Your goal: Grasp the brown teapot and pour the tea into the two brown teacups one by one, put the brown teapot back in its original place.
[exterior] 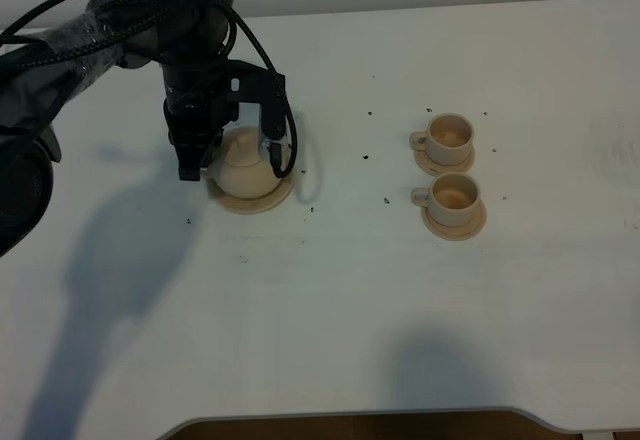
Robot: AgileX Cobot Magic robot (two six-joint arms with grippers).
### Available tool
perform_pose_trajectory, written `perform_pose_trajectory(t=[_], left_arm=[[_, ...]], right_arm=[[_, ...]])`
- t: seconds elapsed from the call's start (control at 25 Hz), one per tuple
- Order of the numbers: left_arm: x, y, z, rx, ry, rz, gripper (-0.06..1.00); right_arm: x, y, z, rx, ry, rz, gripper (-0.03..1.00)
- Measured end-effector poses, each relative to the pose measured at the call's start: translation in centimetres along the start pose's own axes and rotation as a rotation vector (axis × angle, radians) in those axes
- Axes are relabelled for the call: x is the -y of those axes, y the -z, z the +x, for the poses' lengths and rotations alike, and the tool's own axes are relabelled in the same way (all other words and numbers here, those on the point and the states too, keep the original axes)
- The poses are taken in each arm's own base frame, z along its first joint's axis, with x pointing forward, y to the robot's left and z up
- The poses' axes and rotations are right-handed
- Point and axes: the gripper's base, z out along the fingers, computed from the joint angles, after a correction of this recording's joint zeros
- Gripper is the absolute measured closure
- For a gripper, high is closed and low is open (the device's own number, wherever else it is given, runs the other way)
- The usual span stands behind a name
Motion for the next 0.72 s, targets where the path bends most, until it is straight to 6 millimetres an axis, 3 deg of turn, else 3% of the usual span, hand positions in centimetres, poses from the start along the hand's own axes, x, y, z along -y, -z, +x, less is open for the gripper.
perform_pose_trajectory(t=[0.16, 0.52, 0.72], left_arm=[[-0.7, 1.3, -0.1, 0.029, 0.020, -0.043, 0.84], [-0.8, 2.1, 0.2, 0.060, 0.055, -0.051, 0.84], [-0.5, 4.0, 0.5, 0.107, 0.089, -0.075, 0.84]], right_arm=[[0.0, 0.0, 0.0, 0.001, 0.000, 0.000, 0.53], [0.0, 0.0, 0.0, 0.000, 0.000, 0.000, 0.53], [0.0, 0.0, 0.0, 0.000, 0.000, 0.000, 0.53]])
